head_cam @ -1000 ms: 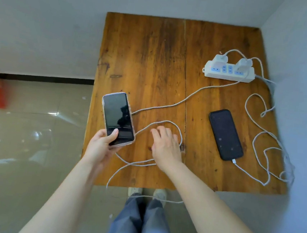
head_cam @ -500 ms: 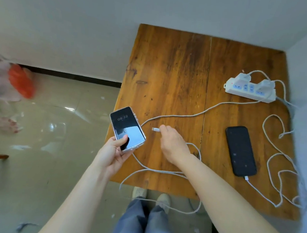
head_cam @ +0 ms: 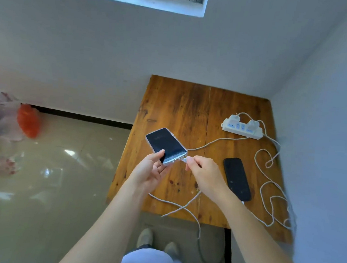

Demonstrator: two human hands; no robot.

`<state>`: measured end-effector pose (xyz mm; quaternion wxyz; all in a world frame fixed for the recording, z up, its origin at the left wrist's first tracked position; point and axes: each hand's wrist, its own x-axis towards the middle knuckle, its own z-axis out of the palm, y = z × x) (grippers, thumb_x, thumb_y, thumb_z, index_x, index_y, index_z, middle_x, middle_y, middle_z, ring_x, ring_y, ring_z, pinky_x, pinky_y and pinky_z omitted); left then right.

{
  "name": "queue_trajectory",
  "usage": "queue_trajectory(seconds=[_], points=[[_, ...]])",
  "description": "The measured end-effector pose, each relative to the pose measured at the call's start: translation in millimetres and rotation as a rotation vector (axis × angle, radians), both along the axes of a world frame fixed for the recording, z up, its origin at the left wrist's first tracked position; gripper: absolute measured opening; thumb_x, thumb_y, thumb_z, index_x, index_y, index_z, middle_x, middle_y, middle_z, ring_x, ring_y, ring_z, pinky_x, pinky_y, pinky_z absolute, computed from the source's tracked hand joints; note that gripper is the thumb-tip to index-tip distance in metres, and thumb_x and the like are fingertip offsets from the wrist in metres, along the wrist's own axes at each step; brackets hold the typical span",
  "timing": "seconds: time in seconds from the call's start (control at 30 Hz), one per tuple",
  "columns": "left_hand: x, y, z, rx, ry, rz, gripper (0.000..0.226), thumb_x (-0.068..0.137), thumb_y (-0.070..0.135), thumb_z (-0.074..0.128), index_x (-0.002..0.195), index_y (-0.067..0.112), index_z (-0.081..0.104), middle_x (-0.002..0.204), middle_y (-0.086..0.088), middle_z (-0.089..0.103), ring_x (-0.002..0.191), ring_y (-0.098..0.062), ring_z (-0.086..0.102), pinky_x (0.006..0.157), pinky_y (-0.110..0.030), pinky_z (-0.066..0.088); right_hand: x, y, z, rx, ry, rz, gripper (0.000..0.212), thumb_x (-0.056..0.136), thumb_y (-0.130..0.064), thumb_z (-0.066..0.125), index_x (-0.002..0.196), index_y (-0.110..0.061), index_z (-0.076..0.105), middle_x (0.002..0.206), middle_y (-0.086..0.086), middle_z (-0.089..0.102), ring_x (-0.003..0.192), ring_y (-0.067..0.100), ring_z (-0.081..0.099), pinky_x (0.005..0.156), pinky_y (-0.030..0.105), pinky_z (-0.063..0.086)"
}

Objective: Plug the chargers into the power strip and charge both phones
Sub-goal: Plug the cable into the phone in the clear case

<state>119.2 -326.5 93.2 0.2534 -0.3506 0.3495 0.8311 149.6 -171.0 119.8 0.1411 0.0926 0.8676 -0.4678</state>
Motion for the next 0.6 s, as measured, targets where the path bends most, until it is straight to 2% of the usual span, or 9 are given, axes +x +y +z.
queue_trajectory(seconds=[0.1,0.23,0.33,0.43,0.5,0.6], points=[[6,6,11,0.039,0.035,-0.019,0.037,0.092,0.009,0.060,0.128,0.004,0.051,0.099,-0.018,0.073,0.084,-0.024,0.074,0.063,-0.027,0.060,10,4,6,-0.018,0.002,-0.039,0.042,0.100,-0.033,0.041,0.066,-0.014,0.056,0.055,-0.001,0.043,0.051,0.008,0.040,0.050,0.024,0.033],[9,10,20,0.061,0.063,-0.032,0.044,0.092,0.011,0.060,0.134,0.003,0.047,0.107,-0.021,0.071,0.091,-0.026,0.072,0.064,-0.027,0.061,17,8,13,-0.046,0.003,-0.055,0.040,0.100,-0.028,0.044,0.063,-0.015,0.052,0.055,0.000,0.043,0.052,0.009,0.040,0.051,0.023,0.033],[9,11,28,0.044,0.100,-0.055,0.044,0.094,0.012,0.058,0.135,0.005,0.045,0.112,-0.022,0.069,0.087,-0.025,0.073,0.068,-0.027,0.061,22,8,19,-0.011,0.079,-0.051,0.027,0.099,-0.026,0.047,0.079,-0.016,0.063,0.061,-0.004,0.053,0.055,0.008,0.049,0.048,0.014,0.037],[9,12,33,0.037,0.114,-0.072,0.042,0.095,0.012,0.057,0.134,0.005,0.045,0.112,-0.022,0.068,0.087,-0.025,0.072,0.072,-0.028,0.059,25,6,25,0.056,0.200,-0.054,0.018,0.096,-0.024,0.054,0.096,-0.014,0.070,0.077,-0.006,0.064,0.070,0.008,0.060,0.055,0.009,0.044],[9,12,35,0.025,0.116,-0.077,0.042,0.095,0.013,0.057,0.134,0.005,0.045,0.111,-0.022,0.069,0.085,-0.025,0.073,0.071,-0.027,0.058,25,5,27,0.092,0.251,-0.056,0.019,0.094,-0.023,0.058,0.103,-0.013,0.070,0.088,-0.006,0.066,0.078,0.006,0.061,0.061,0.008,0.046],[8,14,36,0.013,0.131,-0.090,0.042,0.095,0.014,0.057,0.134,0.004,0.045,0.114,-0.023,0.068,0.089,-0.026,0.072,0.074,-0.029,0.058,26,3,28,0.133,0.292,-0.058,0.022,0.092,-0.025,0.061,0.106,-0.013,0.072,0.093,-0.003,0.070,0.080,0.007,0.062,0.066,0.010,0.048]])
